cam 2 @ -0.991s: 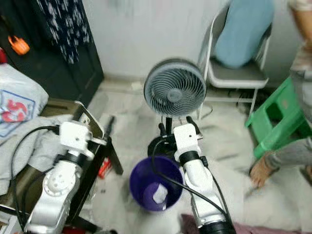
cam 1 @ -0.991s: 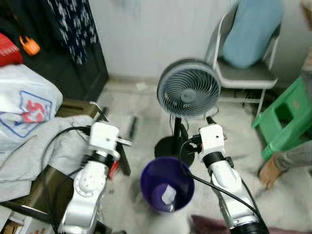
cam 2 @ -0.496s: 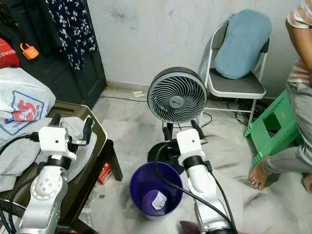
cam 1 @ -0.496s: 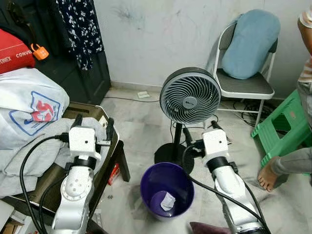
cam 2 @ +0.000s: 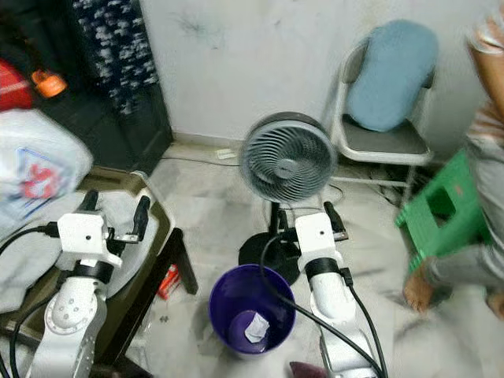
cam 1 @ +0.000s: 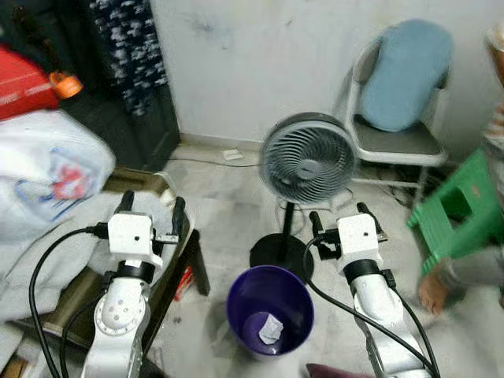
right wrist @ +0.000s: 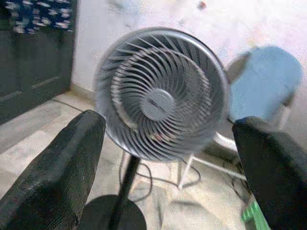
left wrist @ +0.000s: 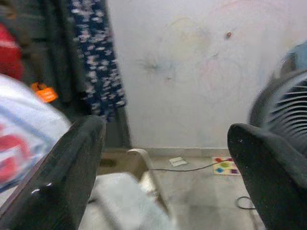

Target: Clean up the room

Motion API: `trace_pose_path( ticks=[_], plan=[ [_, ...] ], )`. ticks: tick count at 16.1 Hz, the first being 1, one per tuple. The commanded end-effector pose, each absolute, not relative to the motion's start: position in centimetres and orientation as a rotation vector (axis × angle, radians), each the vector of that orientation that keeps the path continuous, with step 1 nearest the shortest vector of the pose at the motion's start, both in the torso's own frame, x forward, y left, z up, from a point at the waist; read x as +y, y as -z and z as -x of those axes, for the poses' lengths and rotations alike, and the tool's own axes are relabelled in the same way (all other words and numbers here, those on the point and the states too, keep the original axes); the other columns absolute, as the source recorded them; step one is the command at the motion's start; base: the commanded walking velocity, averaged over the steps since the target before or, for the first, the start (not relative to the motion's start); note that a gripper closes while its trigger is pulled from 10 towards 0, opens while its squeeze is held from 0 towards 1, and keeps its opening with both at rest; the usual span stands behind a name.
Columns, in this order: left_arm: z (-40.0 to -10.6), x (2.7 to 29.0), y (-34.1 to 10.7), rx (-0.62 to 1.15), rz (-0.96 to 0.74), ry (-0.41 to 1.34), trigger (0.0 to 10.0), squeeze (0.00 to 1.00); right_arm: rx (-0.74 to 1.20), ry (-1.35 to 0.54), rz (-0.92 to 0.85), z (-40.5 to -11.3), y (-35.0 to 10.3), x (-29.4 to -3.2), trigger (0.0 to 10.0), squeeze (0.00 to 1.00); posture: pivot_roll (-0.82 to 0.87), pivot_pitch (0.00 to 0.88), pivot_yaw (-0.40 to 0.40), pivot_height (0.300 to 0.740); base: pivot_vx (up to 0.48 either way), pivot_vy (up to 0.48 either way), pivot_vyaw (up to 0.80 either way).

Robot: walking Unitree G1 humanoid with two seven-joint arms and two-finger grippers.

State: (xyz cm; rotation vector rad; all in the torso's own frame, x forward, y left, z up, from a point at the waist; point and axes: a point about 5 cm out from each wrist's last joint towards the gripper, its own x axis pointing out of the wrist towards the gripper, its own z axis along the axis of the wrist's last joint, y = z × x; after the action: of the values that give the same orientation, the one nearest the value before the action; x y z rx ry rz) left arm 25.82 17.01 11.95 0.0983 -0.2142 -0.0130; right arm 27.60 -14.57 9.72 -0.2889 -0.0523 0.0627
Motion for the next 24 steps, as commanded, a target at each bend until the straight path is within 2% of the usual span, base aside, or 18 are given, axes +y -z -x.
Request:
trace_pose_path(
  ticks=[1, 9, 14, 21, 24],
  plan=[
    [-25.8, 17.2, -11.8, -0.202, -0.106, 0.009, 10.0, 0.00, -0.083, -0.083, 0.298, -27.6, -10.4, -13.9, 10.0, 0.00, -0.03, 0.000, 0.013, 0.740, 0.000, 0.000, 0.80],
    [-25.6, 15.9, -11.4, -0.180, -0.133, 0.108, 10.0, 0.00, -0.066, -0.085, 0.300, -27.5, -10.2, -14.3, 10.0, 0.00, -0.05, 0.005, 0.009, 0.740, 0.000, 0.000, 0.80],
    [-25.4, 16.5, -11.1, -0.160, -0.120, 0.102, 10.0, 0.00, -0.066, -0.091, 0.288, -27.7, -10.2, -14.3, 10.0, 0.00, -0.04, 0.015, 0.009, 0.740, 0.000, 0.000, 0.80],
    [-25.8, 16.0, -10.9, -0.137, -0.230, 0.123, 10.0, 0.00, -0.071, -0.101, 0.277, -27.9, -10.3, -14.3, 10.0, 0.00, -0.05, 0.015, 0.010, 0.740, 0.000, 0.000, 0.79],
    [-25.9, 16.2, -10.9, -0.123, -0.256, 0.087, 10.0, 0.00, -0.027, -0.046, 0.236, -28.2, -10.1, -15.0, 10.0, 0.00, -0.04, 0.013, 0.009, 0.740, 0.000, 0.000, 0.16]
  ],
)
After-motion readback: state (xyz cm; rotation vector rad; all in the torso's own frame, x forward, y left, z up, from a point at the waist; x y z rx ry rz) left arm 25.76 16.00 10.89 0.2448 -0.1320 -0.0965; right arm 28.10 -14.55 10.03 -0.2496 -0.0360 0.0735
